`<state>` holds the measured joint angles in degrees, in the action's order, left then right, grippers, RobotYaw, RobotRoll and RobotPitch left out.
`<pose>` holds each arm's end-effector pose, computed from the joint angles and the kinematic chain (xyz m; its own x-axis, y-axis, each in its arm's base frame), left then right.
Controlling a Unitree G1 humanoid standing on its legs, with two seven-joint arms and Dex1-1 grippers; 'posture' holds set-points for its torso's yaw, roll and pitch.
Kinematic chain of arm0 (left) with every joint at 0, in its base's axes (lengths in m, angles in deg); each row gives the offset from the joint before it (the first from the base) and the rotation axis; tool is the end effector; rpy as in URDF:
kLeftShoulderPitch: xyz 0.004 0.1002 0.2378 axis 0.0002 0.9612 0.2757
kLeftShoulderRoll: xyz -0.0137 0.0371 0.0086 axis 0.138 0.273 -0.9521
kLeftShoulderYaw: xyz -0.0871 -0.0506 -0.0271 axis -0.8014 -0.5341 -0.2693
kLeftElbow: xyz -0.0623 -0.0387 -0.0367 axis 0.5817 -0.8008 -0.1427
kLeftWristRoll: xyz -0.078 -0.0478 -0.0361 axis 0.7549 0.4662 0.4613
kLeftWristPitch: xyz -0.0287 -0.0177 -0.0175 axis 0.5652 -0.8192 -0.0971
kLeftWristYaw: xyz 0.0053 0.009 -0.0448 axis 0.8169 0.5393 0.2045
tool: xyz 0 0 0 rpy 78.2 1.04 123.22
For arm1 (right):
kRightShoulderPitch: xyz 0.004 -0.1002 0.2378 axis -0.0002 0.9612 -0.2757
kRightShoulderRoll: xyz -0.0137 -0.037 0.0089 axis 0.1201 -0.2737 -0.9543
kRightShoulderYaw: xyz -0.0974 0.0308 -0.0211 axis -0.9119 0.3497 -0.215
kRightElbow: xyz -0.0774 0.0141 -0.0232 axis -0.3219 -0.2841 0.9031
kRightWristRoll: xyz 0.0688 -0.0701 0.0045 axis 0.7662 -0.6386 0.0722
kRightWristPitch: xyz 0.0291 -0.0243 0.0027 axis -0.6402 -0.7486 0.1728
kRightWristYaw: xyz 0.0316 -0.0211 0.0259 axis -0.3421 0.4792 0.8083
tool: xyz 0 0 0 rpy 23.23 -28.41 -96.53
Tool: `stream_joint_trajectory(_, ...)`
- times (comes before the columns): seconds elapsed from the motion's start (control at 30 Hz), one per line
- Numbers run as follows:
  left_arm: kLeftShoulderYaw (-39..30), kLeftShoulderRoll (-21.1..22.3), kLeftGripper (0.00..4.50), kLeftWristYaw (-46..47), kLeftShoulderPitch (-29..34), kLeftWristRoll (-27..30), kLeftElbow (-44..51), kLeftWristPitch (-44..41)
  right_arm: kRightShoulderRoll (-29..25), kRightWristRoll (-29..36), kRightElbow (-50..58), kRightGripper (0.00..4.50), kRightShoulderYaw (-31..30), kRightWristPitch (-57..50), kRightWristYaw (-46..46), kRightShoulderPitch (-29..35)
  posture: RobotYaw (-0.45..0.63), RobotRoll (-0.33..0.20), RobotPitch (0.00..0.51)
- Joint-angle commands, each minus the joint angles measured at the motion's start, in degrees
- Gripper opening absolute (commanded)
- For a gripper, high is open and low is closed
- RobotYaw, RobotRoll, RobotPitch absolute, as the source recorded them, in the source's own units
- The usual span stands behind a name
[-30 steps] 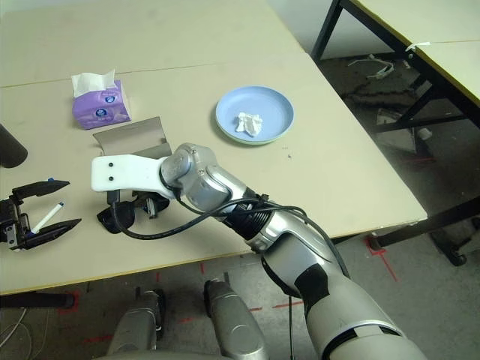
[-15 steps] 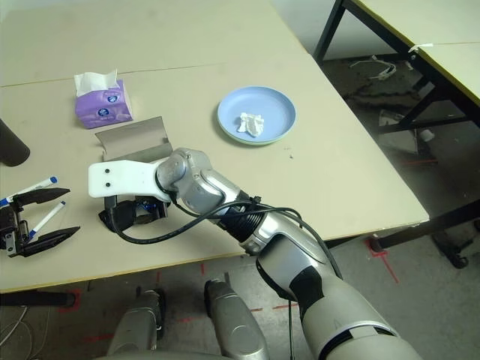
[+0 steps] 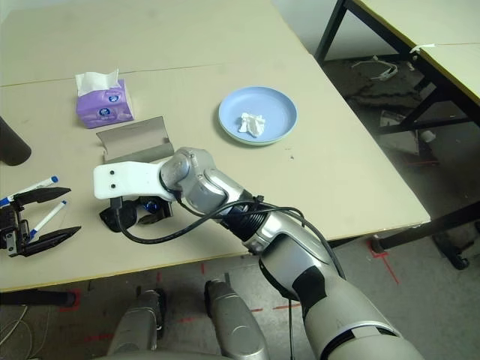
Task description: Organize and tidy the items on the table.
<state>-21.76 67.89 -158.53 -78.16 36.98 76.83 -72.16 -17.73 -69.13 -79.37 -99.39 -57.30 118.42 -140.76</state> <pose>0.1766 0.3448 0.1519 0.5468 -0.8240 -0.1485 0.8225 0.4953 0.2797 0.2850 -0.0057 0.1953 0.1276 0.6755 -0.7262 -0.8214 -0.3384 -0.4591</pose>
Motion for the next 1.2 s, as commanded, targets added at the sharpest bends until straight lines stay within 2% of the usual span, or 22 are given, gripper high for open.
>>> stream_joint_trajectory(0.03, -0.03, -0.19, 4.50, 0.03, 0.77, -0.64, 0.52, -0.05, 0.42, -0.37, -0.05, 4.47, -0.16, 0.88, 0.63, -0.07, -0.12, 0.000, 0.239)
stream_joint_trajectory(0.13, -0.02, -0.23, 4.50, 0.12, 0.95, -0.70, 0.62, -0.03, 0.87, -0.29, 0.20, 3.56, -0.11, 0.88, 0.77, 0.05, -0.11, 0.000, 0.240)
stream_joint_trajectory(0.43, -0.36, -0.44, 4.50, 0.80, 1.06, -0.11, 1.80, -0.38, 0.88, -0.09, 1.25, 0.34, -0.04, 0.63, 1.68, 0.55, -0.11, 0.000, 0.236)
stream_joint_trajectory(0.47, -0.42, -0.54, 4.50, 1.08, 0.83, 0.09, 2.00, -0.56, 0.91, -0.07, 1.38, 0.15, 0.08, 0.56, 1.83, 0.50, -0.11, 0.000, 0.235)
stream_joint_trajectory(0.57, -0.41, -0.70, 4.50, 1.65, 0.38, 0.47, 2.52, -1.01, 1.07, 0.08, 1.87, 0.02, 0.40, 0.21, 2.30, 0.39, -0.11, 0.000, 0.234)
stream_joint_trajectory(0.93, -0.11, -0.94, 4.50, 1.41, 0.61, -0.15, 1.88, -0.86, 0.92, -0.33, 2.31, 0.02, 0.49, 0.02, 2.96, 0.34, -0.11, 0.000, 0.234)
stream_joint_trajectory(1.03, -0.11, -0.84, 4.50, 1.29, 0.76, -0.33, 1.47, -0.88, 1.11, -0.30, 2.40, 0.64, 0.65, 0.00, 2.87, 0.11, -0.11, 0.000, 0.235)
stream_joint_trajectory(1.2, -0.33, -0.70, 4.50, 0.89, 1.08, -0.70, 0.17, -0.59, 1.46, -0.14, 2.36, 2.44, 1.12, -0.06, 2.70, -0.43, -0.12, 0.000, 0.235)
